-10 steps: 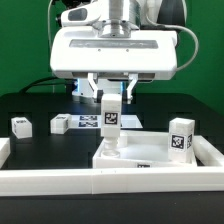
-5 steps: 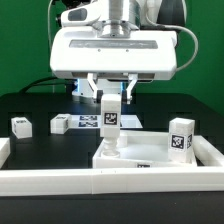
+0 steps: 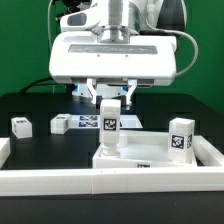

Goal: Assemble square table

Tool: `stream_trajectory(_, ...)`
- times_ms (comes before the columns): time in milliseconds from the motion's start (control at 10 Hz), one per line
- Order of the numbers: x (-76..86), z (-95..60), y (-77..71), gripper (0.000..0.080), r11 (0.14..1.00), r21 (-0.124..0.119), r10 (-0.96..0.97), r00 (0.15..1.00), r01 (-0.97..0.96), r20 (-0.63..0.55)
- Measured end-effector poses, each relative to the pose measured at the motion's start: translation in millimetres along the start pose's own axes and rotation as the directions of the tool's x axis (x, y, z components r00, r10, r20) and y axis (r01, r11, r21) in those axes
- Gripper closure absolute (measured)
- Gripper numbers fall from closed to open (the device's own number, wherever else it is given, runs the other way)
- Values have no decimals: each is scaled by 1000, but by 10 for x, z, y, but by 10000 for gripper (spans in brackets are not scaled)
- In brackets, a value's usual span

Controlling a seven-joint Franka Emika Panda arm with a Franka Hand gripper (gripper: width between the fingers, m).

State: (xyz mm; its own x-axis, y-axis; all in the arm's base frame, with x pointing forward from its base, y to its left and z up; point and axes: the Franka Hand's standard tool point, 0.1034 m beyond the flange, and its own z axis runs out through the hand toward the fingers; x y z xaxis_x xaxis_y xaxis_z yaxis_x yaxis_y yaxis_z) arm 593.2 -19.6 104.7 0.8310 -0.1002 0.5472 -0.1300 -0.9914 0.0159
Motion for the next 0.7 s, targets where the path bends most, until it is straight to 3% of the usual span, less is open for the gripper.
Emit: stream_trajectory(700,-122,76,-19,509,1000,-10,-15,999,15,-30)
